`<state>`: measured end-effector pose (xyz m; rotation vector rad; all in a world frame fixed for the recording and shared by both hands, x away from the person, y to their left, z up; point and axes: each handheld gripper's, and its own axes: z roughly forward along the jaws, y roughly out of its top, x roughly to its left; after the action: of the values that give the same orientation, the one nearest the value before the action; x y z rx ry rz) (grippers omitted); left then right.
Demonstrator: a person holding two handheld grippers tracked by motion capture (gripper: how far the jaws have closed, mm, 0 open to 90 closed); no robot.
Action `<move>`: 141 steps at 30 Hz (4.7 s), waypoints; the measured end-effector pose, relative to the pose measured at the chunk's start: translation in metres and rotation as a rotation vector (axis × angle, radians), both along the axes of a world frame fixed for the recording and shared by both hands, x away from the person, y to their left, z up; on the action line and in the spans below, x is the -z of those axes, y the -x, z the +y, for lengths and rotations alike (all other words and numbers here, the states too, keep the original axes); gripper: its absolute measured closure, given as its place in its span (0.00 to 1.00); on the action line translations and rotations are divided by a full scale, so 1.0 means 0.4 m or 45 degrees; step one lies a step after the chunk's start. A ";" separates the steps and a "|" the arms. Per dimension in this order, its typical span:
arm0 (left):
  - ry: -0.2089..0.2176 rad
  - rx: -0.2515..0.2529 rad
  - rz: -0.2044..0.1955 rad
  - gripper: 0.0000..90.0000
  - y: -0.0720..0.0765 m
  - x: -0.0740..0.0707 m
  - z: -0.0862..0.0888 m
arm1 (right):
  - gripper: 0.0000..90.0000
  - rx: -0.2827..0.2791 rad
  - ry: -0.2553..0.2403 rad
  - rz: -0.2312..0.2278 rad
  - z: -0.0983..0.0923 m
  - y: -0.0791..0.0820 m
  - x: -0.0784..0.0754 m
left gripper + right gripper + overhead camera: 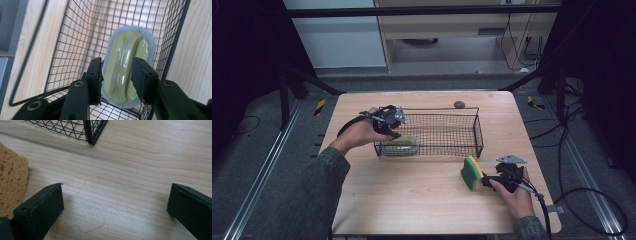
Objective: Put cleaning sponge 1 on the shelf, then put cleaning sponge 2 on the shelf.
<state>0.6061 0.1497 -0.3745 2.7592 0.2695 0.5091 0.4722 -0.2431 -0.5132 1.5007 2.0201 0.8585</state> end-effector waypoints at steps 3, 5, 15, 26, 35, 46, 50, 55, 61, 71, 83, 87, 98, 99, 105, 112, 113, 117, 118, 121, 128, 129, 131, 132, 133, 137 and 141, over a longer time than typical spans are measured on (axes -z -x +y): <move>0.034 -0.012 -0.013 0.62 0.010 -0.013 0.004 | 0.01 -0.005 -0.002 0.000 -0.001 -0.001 0.000; 0.069 -0.036 -0.032 0.59 0.018 -0.023 0.007 | 0.01 -0.010 -0.004 0.001 -0.001 -0.002 0.000; 0.230 -0.166 -0.091 0.26 0.063 -0.045 0.036 | 0.01 -0.008 -0.003 0.000 -0.001 -0.002 0.000; 0.368 -0.240 -0.112 0.11 0.141 -0.026 0.067 | 0.01 -0.007 -0.003 -0.001 -0.001 -0.002 0.000; 0.369 -0.304 -0.110 0.11 0.201 0.000 0.099 | 0.01 -0.006 -0.002 -0.001 -0.001 -0.003 0.000; 0.558 -0.538 -0.060 0.07 0.261 0.068 0.192 | 0.01 -0.004 -0.003 0.000 0.000 -0.002 0.000; 0.609 -0.616 -0.036 0.07 0.269 0.109 0.235 | 0.01 -0.004 -0.002 0.000 0.000 -0.002 0.000; 0.579 -0.693 -0.018 0.06 0.268 0.148 0.276 | 0.01 -0.004 0.000 -0.001 0.000 -0.002 0.000; 0.554 -0.792 -0.012 0.06 0.266 0.197 0.317 | 0.01 -0.007 0.001 0.000 0.000 -0.003 0.000; 0.562 -0.892 0.047 0.05 0.248 0.284 0.357 | 0.13 -0.048 0.003 0.011 -0.019 0.017 -0.034; 0.595 -0.942 0.019 0.02 0.246 0.319 0.356 | 0.27 -0.083 0.087 0.145 -0.015 0.112 -0.079; 0.618 -0.942 0.005 0.00 0.249 0.324 0.358 | 0.26 -0.138 0.114 0.177 0.011 0.135 -0.090; 0.671 -0.933 -0.031 0.00 0.251 0.335 0.365 | 0.25 -0.260 0.105 0.225 0.087 0.173 -0.162; 0.671 -0.933 -0.031 0.00 0.250 0.335 0.365 | 0.25 -0.267 0.104 0.231 0.092 0.169 -0.171; 0.671 -0.937 -0.032 0.00 0.250 0.335 0.364 | 0.31 -0.277 0.142 0.284 0.121 0.136 -0.230; 0.672 -0.942 -0.033 0.00 0.250 0.335 0.363 | 0.34 -0.296 0.185 0.371 0.163 0.078 -0.303; 0.671 -0.942 -0.033 0.00 0.250 0.335 0.363 | 0.34 -0.303 0.197 0.385 0.170 0.070 -0.309; 0.665 -0.940 -0.033 0.00 0.250 0.335 0.364 | 0.33 -0.326 0.235 0.416 0.195 0.041 -0.323; 0.664 -0.940 -0.033 0.00 0.250 0.334 0.364 | 0.32 -0.333 0.238 0.431 0.199 0.034 -0.323; 0.665 -0.942 -0.033 0.00 0.250 0.334 0.364 | 0.31 -0.326 0.248 0.457 0.210 0.016 -0.316; 0.660 -0.943 -0.034 0.00 0.248 0.334 0.363 | 0.36 -0.296 0.211 0.498 0.210 -0.019 -0.293; 0.667 -0.946 -0.035 0.00 0.248 0.335 0.362 | 0.38 -0.297 0.209 0.497 0.211 -0.024 -0.290; 0.666 -0.947 -0.035 0.00 0.247 0.335 0.361 | 0.40 -0.300 0.206 0.511 0.216 -0.032 -0.282; 0.672 -0.951 -0.036 0.00 0.246 0.335 0.359 | 0.41 -0.300 0.202 0.521 0.218 -0.036 -0.278; 0.673 -0.951 -0.036 0.00 0.246 0.335 0.359 | 0.42 -0.305 0.206 0.525 0.219 -0.040 -0.273; 0.667 -0.950 -0.035 0.00 0.245 0.335 0.358 | 0.45 -0.299 0.201 0.545 0.226 -0.052 -0.263; 0.666 -0.950 -0.035 0.00 0.245 0.335 0.358 | 0.47 -0.308 0.207 0.540 0.232 -0.055 -0.259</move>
<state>0.5082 0.2929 -0.5084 2.0723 1.2465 0.5426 0.4941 -0.1505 -0.4096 1.4576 2.5505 0.4703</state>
